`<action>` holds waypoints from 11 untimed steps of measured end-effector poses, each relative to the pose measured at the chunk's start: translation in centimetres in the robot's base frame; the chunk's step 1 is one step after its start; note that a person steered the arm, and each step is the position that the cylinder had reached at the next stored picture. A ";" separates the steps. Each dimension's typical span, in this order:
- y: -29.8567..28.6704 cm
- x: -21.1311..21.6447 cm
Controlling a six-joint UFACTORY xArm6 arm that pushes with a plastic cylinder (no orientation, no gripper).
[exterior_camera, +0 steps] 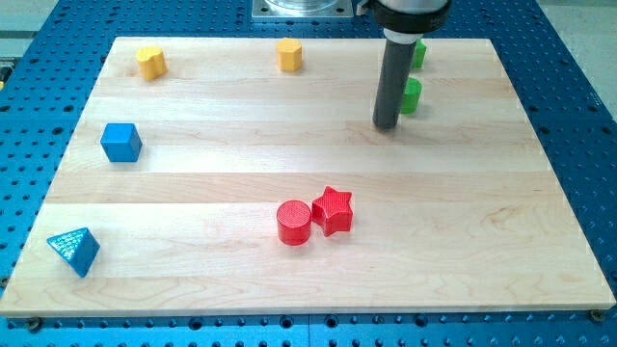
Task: Push the green circle into the red star
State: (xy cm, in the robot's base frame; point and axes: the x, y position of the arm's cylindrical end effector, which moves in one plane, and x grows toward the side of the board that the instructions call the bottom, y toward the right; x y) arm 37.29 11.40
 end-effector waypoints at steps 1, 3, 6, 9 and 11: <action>4.4 1.0; 4.3 -5.2; -3.5 -2.3; -12.3 8.8; -20.5 8.8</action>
